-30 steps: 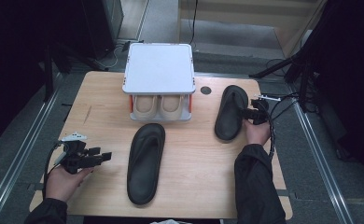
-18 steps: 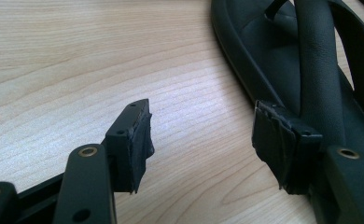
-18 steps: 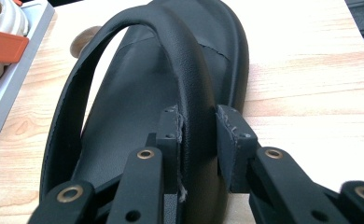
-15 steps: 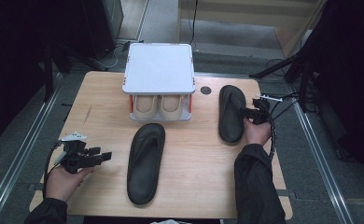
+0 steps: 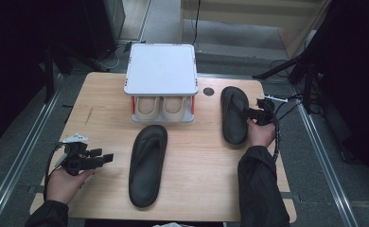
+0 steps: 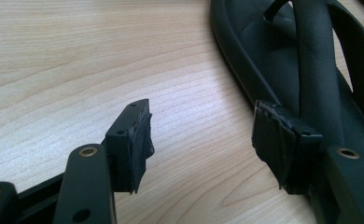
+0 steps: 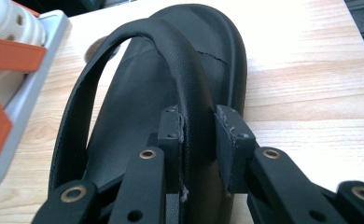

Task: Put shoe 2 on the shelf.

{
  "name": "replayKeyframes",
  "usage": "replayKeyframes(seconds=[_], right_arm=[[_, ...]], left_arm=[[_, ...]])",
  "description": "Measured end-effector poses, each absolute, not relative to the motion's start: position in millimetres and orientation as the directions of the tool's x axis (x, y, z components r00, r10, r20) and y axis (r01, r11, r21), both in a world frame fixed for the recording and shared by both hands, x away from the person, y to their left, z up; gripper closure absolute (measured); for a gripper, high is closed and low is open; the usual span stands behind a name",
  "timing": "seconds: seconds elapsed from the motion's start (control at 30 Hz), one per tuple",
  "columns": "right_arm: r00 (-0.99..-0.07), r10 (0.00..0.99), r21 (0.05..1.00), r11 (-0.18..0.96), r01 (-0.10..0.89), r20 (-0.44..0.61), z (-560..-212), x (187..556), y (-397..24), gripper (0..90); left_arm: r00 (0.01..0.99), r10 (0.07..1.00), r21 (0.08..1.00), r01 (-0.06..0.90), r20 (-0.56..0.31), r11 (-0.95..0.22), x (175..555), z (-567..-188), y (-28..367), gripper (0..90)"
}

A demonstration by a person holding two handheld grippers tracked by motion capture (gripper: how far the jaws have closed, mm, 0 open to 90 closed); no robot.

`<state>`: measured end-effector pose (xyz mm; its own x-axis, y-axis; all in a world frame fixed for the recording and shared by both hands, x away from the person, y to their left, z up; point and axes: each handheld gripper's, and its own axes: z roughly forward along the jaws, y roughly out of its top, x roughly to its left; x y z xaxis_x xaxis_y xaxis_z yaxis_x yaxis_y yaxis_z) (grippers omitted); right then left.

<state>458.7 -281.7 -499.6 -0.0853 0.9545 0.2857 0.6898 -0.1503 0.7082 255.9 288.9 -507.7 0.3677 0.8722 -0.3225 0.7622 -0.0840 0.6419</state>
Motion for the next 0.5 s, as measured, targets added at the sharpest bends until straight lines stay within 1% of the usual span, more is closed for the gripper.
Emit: replayKeyframes(seconds=[0.17,0.5], right_arm=[[-0.108,0.951,0.719,-0.142,0.680,0.289,-493.0,451.7,-279.5,74.1],[-0.159,0.947,0.728,-0.102,0.678,0.281,-482.7,424.9,-273.3,74.1]], left_arm=[[0.377,0.868,0.642,0.762,-0.323,-0.092,258.0,-507.0,287.7,38.0],[0.412,0.854,0.643,0.756,-0.319,-0.124,268.0,-506.1,279.7,37.7]])
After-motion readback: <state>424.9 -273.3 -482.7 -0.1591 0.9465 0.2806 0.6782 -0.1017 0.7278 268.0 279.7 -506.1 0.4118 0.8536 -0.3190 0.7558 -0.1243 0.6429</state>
